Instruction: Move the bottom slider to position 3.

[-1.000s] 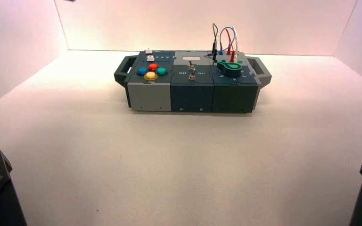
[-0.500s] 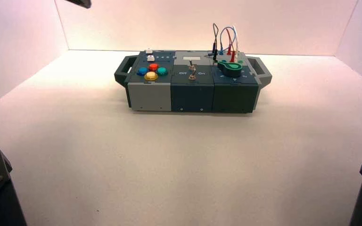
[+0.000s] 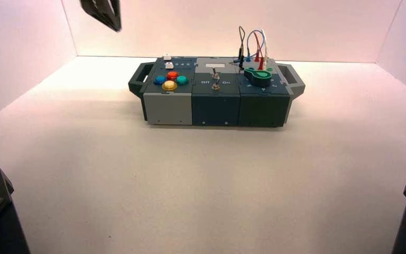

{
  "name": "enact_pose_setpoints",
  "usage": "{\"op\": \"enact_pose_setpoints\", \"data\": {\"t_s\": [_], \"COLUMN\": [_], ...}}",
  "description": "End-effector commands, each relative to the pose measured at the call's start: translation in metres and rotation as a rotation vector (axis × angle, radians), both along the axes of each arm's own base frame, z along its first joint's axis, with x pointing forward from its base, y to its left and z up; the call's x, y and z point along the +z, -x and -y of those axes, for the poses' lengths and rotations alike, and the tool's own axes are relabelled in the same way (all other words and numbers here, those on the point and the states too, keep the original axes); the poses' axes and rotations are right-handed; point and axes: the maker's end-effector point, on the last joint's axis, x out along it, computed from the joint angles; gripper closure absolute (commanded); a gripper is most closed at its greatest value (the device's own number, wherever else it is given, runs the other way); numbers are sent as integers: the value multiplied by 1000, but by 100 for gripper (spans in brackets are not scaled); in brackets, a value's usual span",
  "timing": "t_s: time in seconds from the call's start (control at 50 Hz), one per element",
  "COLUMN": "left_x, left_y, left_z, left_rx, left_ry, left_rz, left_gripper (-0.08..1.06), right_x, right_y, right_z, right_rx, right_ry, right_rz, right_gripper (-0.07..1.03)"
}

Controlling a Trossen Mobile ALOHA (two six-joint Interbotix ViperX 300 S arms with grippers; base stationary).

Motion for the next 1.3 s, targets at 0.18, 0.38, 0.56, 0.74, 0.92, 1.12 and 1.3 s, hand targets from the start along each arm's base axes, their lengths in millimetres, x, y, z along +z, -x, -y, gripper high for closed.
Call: {"op": "enact_pose_setpoints", "data": {"t_s": [0.18, 0.38, 0.56, 0.74, 0.92, 1.12, 1.3], "left_x": [-9, -23, -30, -40, -50, -58, -57], "left_y": [-35, -46, -46, -49, -51, -51, -53], "left_z": [10, 14, 28, 39, 42, 45, 58], "left_rx": [43, 84, 53, 37, 44, 57, 37], "left_ry": [40, 54, 52, 50, 49, 51, 57], "left_rz": [34, 47, 36, 16, -4, -24, -15], "left_gripper": [100, 100, 100, 100, 100, 100, 100], "right_x": [5, -1, -6, -10, -11, -12, -12], "right_y": [-4, -6, -7, -7, -7, -8, -8], "right_z": [0, 0, 0, 0, 0, 1, 1], "right_rx": [-2, -3, -1, -1, 0, -2, -4], "right_ry": [-2, 4, 12, 18, 21, 20, 20], "right_rz": [34, 21, 7, -2, -6, -4, 1], "right_gripper": [98, 98, 98, 98, 98, 98, 98]}}
